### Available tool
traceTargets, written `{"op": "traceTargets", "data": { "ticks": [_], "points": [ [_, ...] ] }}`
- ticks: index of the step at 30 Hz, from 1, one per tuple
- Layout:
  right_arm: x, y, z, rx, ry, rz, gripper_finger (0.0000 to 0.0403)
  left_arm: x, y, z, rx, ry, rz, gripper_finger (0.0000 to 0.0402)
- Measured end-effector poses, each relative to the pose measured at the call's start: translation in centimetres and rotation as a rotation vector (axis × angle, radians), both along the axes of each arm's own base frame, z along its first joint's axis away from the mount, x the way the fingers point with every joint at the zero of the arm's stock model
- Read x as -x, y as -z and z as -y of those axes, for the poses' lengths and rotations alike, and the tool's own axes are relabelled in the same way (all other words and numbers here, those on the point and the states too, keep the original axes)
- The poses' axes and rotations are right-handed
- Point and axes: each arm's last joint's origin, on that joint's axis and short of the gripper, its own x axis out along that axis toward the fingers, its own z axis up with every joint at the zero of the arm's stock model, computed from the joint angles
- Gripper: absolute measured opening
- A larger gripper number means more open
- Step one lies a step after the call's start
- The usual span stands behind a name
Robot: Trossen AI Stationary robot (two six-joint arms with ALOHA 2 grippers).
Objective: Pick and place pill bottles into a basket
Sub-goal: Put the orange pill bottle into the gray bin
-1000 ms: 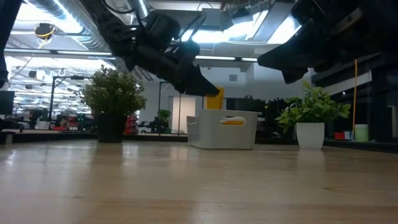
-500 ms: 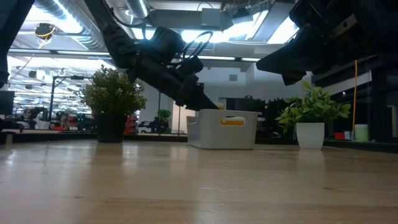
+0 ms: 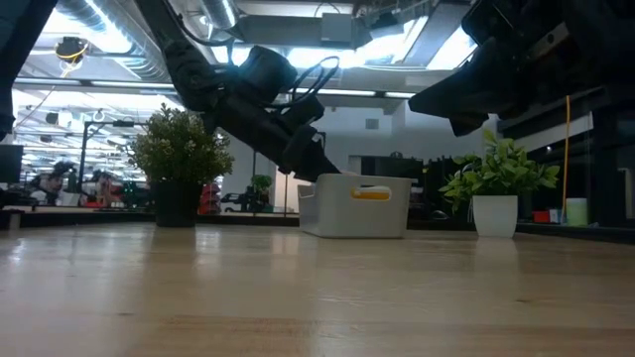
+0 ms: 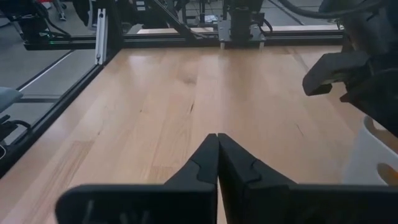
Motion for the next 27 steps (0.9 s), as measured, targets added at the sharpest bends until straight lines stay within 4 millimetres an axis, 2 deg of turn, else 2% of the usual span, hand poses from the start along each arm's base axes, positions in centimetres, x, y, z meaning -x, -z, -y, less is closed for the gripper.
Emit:
{"op": "traceTargets", "data": {
  "ticks": [20, 27],
  "points": [
    [0.0, 0.01, 0.0, 0.0, 0.0, -0.001, 0.0016, -0.06, -0.07, 0.12, -0.001, 0.005, 0.007, 0.0196],
    [0.0, 0.01, 0.0, 0.0, 0.0, -0.001, 0.0016, 0.14, 0.32, 0.2, 0.015, 0.012, -0.038, 0.0196]
  ]
}}
